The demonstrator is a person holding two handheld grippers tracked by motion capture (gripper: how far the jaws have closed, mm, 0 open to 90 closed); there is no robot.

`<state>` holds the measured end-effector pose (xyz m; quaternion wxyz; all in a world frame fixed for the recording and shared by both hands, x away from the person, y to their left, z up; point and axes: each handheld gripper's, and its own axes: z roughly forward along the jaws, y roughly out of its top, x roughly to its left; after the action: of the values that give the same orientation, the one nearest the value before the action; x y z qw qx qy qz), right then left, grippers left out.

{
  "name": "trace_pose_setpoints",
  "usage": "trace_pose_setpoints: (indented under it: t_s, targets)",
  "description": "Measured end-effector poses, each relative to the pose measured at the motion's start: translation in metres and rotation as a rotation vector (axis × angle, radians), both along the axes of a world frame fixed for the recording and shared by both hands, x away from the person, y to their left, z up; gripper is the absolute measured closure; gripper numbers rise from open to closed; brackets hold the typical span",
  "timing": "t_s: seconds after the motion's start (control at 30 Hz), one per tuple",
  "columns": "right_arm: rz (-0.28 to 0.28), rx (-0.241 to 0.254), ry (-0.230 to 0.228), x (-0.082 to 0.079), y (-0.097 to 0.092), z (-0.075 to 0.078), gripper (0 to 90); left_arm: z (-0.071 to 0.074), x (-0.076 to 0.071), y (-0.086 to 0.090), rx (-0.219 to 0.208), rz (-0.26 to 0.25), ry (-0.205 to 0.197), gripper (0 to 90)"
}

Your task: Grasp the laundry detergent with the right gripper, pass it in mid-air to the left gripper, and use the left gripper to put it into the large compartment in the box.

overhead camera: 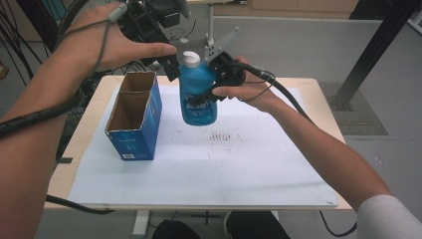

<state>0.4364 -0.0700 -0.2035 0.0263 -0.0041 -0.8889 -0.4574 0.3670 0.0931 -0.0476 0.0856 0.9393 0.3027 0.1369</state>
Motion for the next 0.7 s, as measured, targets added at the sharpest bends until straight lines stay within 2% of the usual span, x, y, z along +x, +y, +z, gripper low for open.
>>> trace_pose_setpoints:
  t_s: [0.33,0.5,0.7]
  targets:
    - [0.049,-0.014,0.000,0.001,0.012,-0.029,44.1,-0.013,0.005,-0.002,0.020,-0.048,0.031,4.1]
    - [0.069,-0.010,-0.005,-0.001,0.018,-0.035,44.1,-0.020,0.005,-0.007,0.023,-0.088,0.048,4.1]
    - [0.095,-0.004,-0.013,-0.004,0.025,-0.043,44.1,-0.026,0.003,-0.011,0.035,-0.112,0.056,4.1]
